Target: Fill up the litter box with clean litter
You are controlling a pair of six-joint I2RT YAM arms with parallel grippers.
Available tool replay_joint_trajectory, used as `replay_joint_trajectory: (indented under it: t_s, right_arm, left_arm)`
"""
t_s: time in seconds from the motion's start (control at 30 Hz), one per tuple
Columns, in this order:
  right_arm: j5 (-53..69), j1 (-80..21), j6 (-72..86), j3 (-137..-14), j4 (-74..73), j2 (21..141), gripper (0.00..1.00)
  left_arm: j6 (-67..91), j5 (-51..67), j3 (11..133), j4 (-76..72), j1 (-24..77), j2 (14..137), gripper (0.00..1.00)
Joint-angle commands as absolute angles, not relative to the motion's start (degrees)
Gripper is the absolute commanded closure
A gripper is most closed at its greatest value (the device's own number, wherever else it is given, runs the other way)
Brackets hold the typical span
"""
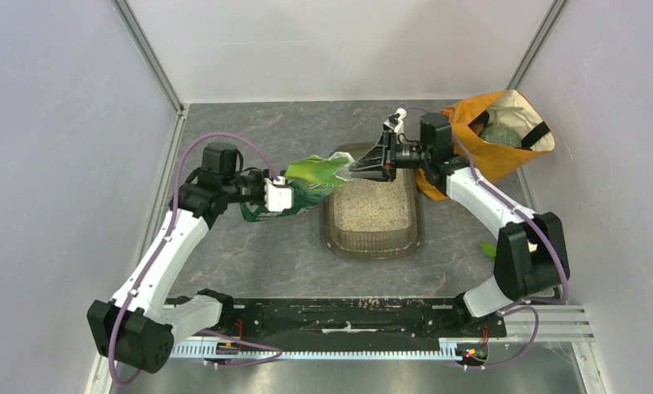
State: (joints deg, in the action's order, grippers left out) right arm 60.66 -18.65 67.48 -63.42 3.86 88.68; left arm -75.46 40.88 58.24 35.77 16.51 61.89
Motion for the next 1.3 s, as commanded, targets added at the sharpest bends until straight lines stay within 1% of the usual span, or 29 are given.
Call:
replay_joint_trajectory:
  t_s: [0.0, 0.2, 0.53, 0.8, 1.13, 1.2, 1.27]
  right_arm:
    - [65.6, -14.9, 67.9, -62.5, 8.9, 83.1, 1.0]
    - [67.9, -9.9, 66.0, -60.5, 6.0, 80.9, 1.0]
    - [71.1, -2.1, 54.3, -60.4, -9.6, 79.4, 1.0]
    - [73.3, 3.2, 47.6, -60.8, -17.3, 78.9, 1.0]
    - [75.0, 11.0, 27.0, -65.0, -41.3, 79.0, 1.0]
    - [73.8, 12.3, 20.8, -67.4, -48.1, 79.7, 1.0]
    - [69.9, 12.7, 14.0, -71.0, -55.4, 80.7, 1.0]
  left_arm:
    - [-75.4, 44.0, 61.3, 33.7, 16.5, 63.1, 0.98]
    - [-77.0, 44.7, 62.0, 34.7, 16.5, 65.1, 0.98]
    - [-76.5, 45.5, 62.9, 33.9, 16.5, 67.6, 0.98]
    - [-76.4, 45.5, 63.4, 33.8, 16.5, 68.6, 0.98]
    - [-76.1, 45.6, 63.5, 33.4, 16.5, 69.2, 0.98]
    - [-76.1, 45.6, 63.6, 33.4, 16.5, 69.1, 0.98]
    - [-76.2, 45.6, 63.6, 33.4, 16.5, 69.0, 0.98]
